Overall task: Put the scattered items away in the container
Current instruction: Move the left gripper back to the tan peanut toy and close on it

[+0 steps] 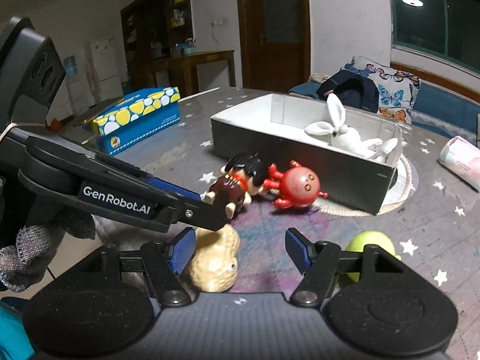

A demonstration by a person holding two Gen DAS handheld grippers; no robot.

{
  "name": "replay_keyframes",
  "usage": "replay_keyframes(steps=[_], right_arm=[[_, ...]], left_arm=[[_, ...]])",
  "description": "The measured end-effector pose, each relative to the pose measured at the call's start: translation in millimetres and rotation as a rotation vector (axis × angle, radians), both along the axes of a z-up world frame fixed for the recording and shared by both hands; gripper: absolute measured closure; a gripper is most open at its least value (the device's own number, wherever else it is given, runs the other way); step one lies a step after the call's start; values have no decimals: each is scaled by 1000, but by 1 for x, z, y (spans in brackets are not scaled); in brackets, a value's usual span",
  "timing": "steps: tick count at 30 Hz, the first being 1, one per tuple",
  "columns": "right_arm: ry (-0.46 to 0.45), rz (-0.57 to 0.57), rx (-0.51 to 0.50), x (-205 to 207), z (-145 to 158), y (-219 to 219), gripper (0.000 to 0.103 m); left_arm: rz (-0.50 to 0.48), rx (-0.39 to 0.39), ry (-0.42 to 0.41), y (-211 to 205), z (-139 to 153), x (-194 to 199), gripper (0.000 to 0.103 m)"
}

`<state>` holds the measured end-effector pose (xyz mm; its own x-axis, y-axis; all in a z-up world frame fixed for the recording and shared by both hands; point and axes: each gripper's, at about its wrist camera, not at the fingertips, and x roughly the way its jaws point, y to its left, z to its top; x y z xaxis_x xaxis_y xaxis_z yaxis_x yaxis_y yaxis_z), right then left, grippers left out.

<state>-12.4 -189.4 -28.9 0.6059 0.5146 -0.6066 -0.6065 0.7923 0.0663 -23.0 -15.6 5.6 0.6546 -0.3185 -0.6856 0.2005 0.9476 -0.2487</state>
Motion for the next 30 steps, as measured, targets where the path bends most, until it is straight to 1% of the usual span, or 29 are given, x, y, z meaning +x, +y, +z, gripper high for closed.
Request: replay_keyframes(steps=[5, 11, 15, 26, 29, 30], right_arm=[[13, 22, -16, -2, -5, 4, 36], [30, 36, -39, -2, -9, 6, 37], [39, 50, -46, -1, -12, 8, 42], [67, 87, -56, 7, -18, 16, 47], [75, 96, -62, 8, -20, 19, 54], [78, 98, -63, 9, -21, 20, 55]], left_arm=[[-16, 6, 15, -1, -4, -4, 65], [-18, -7, 23, 6, -6, -8, 65], [-28, -27, 32, 9, -7, -9, 65], [-14, -89, 88, 18, -19, 1, 65], [-11, -107, 99, 20, -21, 4, 65], [-9, -112, 102, 20, -21, 5, 65]])
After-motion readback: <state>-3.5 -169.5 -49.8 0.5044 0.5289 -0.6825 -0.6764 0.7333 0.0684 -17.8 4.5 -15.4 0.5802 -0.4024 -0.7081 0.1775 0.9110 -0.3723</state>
